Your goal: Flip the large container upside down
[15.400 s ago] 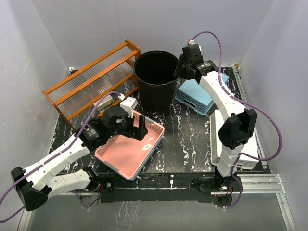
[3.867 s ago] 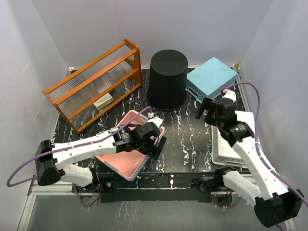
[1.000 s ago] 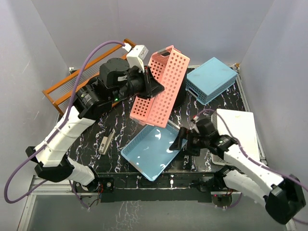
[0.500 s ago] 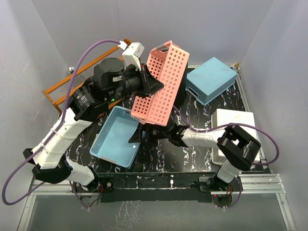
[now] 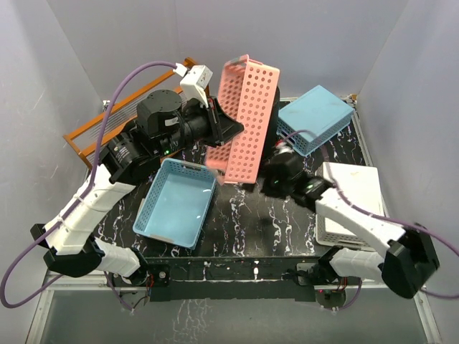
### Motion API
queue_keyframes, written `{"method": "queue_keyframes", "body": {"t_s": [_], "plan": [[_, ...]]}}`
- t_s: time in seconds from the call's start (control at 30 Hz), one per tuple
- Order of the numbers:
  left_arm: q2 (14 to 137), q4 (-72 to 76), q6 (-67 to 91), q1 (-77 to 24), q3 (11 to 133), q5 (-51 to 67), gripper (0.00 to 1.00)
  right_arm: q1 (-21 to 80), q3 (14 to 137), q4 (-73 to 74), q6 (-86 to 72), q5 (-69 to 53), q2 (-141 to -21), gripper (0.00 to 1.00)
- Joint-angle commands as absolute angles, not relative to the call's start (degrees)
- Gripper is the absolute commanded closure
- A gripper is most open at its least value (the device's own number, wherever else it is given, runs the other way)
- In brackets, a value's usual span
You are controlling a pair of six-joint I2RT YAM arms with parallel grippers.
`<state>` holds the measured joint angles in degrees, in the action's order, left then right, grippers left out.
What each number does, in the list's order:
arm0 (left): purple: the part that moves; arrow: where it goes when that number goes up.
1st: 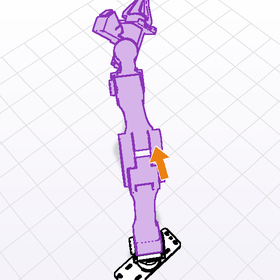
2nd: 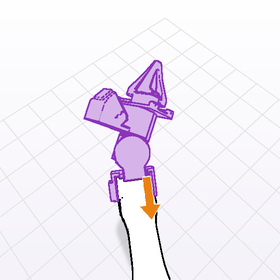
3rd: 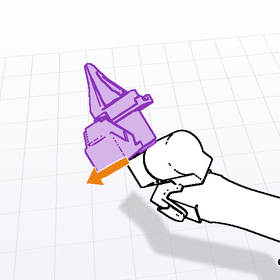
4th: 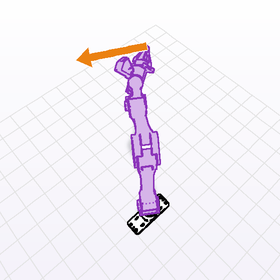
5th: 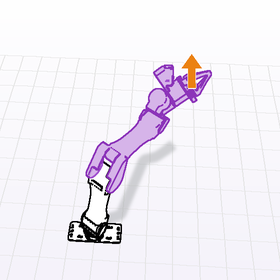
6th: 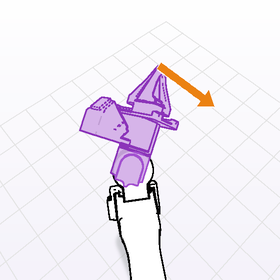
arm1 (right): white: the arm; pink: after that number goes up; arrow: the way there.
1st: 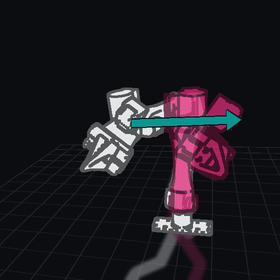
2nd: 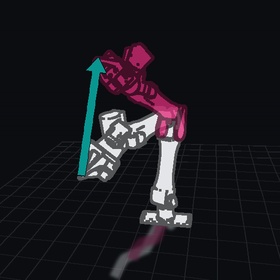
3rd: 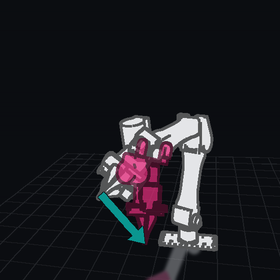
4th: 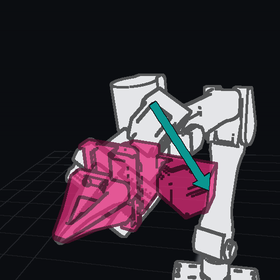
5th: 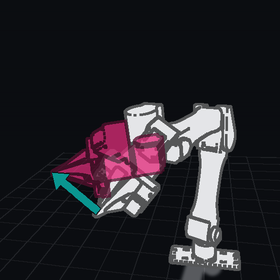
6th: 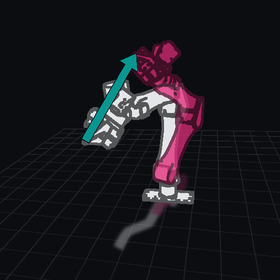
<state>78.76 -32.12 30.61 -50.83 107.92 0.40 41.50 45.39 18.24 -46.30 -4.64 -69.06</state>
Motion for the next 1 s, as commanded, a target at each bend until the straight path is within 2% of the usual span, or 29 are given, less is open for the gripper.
{"method": "queue_keyframes", "body": {"t_s": [0.0, 0.1, 0.33, 0.5, 0.57, 0.73, 0.9, 0.97], "plan": [[76.2, -32.9, 30.2, -50.0, 106.4, 0.3, 1.00, 26.1, 53.9, 41.4, -32.2, 12.8, -62.5, 0.02], [75.2, -29.9, 30.7, -49.3, 104.3, 0.2, 1.00, 21.2, 58.1, 47.1, -27.8, 17.5, -63.1, 0.02], [76.9, -26.3, 34.1, -48.9, 101.5, 5.0, 1.00, 19.5, 63.7, 49.6, -26.5, 27.6, -64.7, 0.02], [77.5, -17.5, 41.5, -48.9, 92.3, 14.6, 1.00, 12.3, 73.5, 49.1, -22.2, 27.6, -64.4, 0.02], [77.7, -13.8, 43.7, -48.9, 88.1, 18.1, 1.00, 11.2, 77.2, 50.7, -22.6, 30.1, -65.1, 0.02], [78.1, -2.6, 51.2, -48.9, 79.8, 24.3, 1.00, 7.1, 86.3, 53.6, -25.4, 27.2, -66.3, 0.02], [81.4, 14.3, 63.0, -49.1, 71.2, 30.3, 1.00, 6.3, 95.1, 54.8, -25.8, 25.3, -66.5, 0.02], [81.8, 16.4, 63.7, -50.0, 70.7, 30.2, 1.00, 6.3, 95.4, 54.5, -25.7, 24.7, -65.8, 0.02]]}}
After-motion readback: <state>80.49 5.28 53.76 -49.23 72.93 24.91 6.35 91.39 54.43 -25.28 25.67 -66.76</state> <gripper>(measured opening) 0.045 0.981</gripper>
